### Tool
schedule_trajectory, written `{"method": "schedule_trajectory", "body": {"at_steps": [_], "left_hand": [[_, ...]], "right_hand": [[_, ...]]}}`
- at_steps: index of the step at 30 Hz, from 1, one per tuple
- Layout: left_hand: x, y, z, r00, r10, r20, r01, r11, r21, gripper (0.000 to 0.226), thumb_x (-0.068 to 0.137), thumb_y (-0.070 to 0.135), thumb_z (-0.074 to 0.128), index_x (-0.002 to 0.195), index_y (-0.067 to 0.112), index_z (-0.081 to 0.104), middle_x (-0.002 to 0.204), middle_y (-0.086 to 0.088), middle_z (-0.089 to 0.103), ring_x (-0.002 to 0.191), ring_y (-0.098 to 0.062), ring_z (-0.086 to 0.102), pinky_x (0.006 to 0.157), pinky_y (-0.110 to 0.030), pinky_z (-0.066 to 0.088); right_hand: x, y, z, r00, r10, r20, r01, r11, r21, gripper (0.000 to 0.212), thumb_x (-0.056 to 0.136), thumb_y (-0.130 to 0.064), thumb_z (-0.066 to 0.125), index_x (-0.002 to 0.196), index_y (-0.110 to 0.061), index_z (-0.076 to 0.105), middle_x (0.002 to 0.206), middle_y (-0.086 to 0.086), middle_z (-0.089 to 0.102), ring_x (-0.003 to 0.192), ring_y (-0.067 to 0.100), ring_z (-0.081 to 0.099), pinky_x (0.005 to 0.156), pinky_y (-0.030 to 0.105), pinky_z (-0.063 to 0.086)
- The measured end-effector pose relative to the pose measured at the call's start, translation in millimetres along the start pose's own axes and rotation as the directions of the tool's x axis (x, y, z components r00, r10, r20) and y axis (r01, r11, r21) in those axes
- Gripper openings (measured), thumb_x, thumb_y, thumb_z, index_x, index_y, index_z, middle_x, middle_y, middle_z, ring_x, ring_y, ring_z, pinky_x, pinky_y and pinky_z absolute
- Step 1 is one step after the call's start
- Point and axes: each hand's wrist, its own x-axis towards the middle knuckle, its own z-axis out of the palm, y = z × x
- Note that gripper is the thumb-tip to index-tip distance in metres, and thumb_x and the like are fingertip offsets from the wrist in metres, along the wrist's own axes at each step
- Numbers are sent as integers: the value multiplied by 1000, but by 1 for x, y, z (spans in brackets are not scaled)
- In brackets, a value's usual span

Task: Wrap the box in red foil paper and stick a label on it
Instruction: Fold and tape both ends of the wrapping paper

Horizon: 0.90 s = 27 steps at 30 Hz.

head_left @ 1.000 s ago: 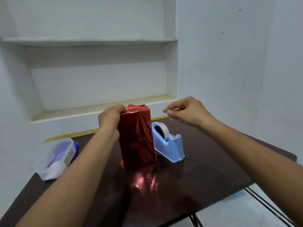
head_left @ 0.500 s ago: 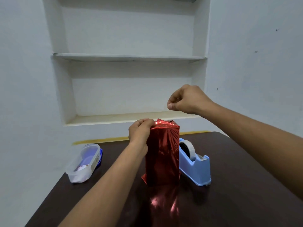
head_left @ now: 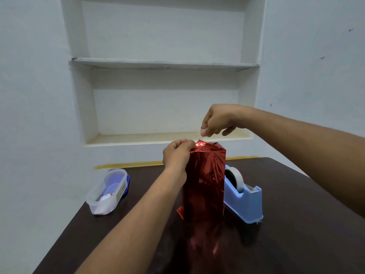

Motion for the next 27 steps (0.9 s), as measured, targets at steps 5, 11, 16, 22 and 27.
{"method": "schedule_trajectory", "body": {"at_steps": [5, 11, 16, 22, 27], "left_hand": [[-3, 0, 1, 1000, 3, 1, -3, 1000, -4, 32, 65, 19, 82, 97, 19, 77, 98, -5, 78, 85, -20, 72, 80, -36, 59], [-1, 0, 2, 1000, 9, -4, -9, 1000, 15, 37, 60, 22, 81, 97, 20, 78, 97, -4, 78, 98, -26, 74, 90, -43, 61], [-1, 0, 3, 1000, 14, 2, -14, 1000, 6, 42, 53, 24, 80, 95, 21, 77, 98, -5, 79, 101, -28, 74, 93, -46, 60], [-2, 2, 4, 1000, 13, 28, -14, 1000, 12, 43, 52, 24, 79, 95, 20, 78, 94, -5, 78, 85, -23, 70, 83, -40, 59], [1, 2, 0, 999, 7, 41, -8, 1000, 23, 42, 54, 22, 81, 95, 19, 78, 94, -5, 77, 86, -24, 69, 82, -42, 57]], "right_hand": [[15, -1, 2, 994, 0, 112, 7, 998, -60, 7, 93, -21, 72, 92, -24, 78, 87, -8, 71, 91, 13, 59, 75, 30, 54], [28, 3, 13, 989, 20, 145, -11, 998, -63, 11, 89, -14, 71, 92, -22, 79, 89, -6, 68, 86, 14, 56, 69, 28, 51], [33, 6, 19, 995, 8, 97, -3, 998, -57, 15, 83, -19, 75, 96, -20, 80, 94, -5, 71, 87, 12, 60, 70, 28, 51], [34, 5, 25, 999, 46, 23, -44, 996, -82, 30, 74, -29, 82, 101, -16, 79, 84, -6, 71, 83, 14, 62, 71, 29, 52], [30, 8, 24, 985, 164, 54, -168, 983, 75, 50, 70, -35, 92, 113, -18, 71, 91, -7, 70, 78, 13, 53, 77, 31, 52]]}}
